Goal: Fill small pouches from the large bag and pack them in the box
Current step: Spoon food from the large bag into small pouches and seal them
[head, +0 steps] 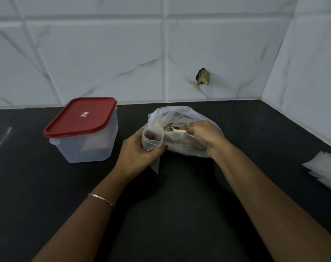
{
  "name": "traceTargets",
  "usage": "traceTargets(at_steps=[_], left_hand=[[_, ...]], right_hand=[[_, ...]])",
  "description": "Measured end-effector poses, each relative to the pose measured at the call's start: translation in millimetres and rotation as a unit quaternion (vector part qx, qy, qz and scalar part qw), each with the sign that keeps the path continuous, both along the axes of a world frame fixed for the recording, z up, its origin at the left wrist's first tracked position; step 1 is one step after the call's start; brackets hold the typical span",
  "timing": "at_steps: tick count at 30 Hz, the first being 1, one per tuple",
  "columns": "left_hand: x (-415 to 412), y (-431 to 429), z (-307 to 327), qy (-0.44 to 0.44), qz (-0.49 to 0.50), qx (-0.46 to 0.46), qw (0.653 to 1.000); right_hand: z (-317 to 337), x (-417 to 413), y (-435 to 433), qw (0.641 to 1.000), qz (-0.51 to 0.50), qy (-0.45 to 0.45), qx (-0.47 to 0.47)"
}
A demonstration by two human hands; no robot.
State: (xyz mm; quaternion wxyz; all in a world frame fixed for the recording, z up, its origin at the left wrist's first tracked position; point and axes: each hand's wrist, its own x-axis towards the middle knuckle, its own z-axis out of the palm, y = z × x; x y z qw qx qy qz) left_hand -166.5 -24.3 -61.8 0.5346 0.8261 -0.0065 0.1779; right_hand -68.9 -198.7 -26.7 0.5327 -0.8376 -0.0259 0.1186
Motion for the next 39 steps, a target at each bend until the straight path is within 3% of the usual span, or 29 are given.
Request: traceTargets(at_steps=[6, 12, 16, 25, 35, 37, 39], left_hand=[[-6.5, 2.3, 0.3, -0.028, 0.022, 0.059, 0.998], [-8.1, 1.5, 2.0, -0.019, 0.021, 0.063, 0.998], [-7.6, 1.4, 1.9, -0.009, 0.023, 0.071, 0.997], [-2.5, -1.2, 0.6, 0.025, 0.035, 0.077, 0.996], [-1.8, -3.6, 6.1, 0.042, 0.019, 0.051, 0.998], [-1.0, -4.7, 6.6, 0.04, 0.026, 0.046, 0.998], [0.1, -5.3, 6.9, 0.041, 0.033, 0.037, 0.998]], right_hand=[[7.3, -14.7, -4.3, 0.999, -0.026, -0.011, 0.03], [14.8, -32.7, -10.5, 0.994, -0.065, -0.009, 0.092], [18.1, -39.8, -16.7, 0.994, -0.076, -0.016, 0.082], [32.5, -51.2, -25.7, 0.993, -0.026, -0.027, 0.116], [47.4, -76.3, -5.1, 0.984, 0.068, -0.16, -0.044], [42.7, -76.3, -1.5, 0.955, 0.1, -0.249, -0.126], [36.5, -76.5, 1.1, 0.886, 0.128, -0.381, -0.231]])
